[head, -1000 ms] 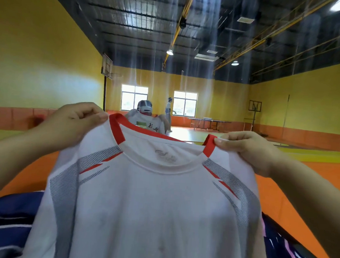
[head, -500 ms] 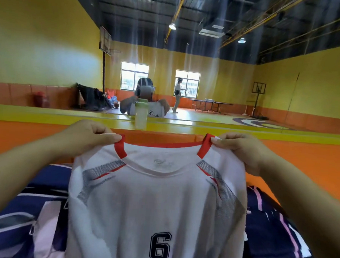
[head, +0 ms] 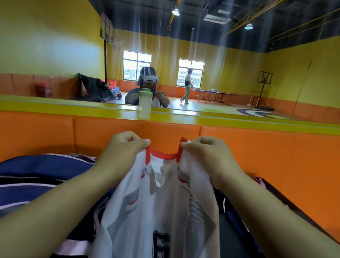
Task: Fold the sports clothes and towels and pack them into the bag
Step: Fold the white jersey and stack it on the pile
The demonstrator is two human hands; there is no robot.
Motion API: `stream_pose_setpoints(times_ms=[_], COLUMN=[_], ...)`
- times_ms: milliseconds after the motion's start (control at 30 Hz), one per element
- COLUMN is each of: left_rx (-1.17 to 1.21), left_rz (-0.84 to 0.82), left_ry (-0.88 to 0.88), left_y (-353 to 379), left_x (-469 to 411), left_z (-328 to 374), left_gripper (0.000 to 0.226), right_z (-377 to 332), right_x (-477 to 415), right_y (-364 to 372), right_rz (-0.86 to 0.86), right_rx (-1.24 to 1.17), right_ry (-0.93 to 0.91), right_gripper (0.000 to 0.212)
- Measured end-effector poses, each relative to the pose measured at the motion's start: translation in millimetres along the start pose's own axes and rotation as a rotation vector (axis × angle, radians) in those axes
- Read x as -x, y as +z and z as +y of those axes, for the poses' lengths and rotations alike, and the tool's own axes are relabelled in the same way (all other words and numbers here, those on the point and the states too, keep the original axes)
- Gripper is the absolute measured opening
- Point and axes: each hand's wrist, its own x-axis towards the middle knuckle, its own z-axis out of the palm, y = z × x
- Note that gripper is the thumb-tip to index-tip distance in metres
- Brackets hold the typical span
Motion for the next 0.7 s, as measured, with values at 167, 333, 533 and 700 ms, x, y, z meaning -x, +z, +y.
stream_pose_setpoints(times_ms=[167, 333, 533, 700], left_rx=[0.074, 0.172, 0.282, 0.333], left_rz=[-0.03, -0.057, -0.113, -0.314], left_ry=[0.017, -0.007, -0.081, -0.135], left_y=[23, 25, 22, 15], left_x=[13, 20, 27, 30], left_z=[-3, -6, -6, -1], left_gripper=[0.03, 0.033, 0.027, 0.026], right_z=[4, 11, 10, 15], right_x=[12, 21, 25, 24], right_y=[21, 25, 22, 19], right_rz=[-0.082, -0.151, -0.189, -0.214], right_rx=[0.036, 0.037, 0.019, 0.031], right_ry=[-0.019, -0.016, -0.035, -0.035], right_gripper=[0.024, 0.032, 0.023, 0.018])
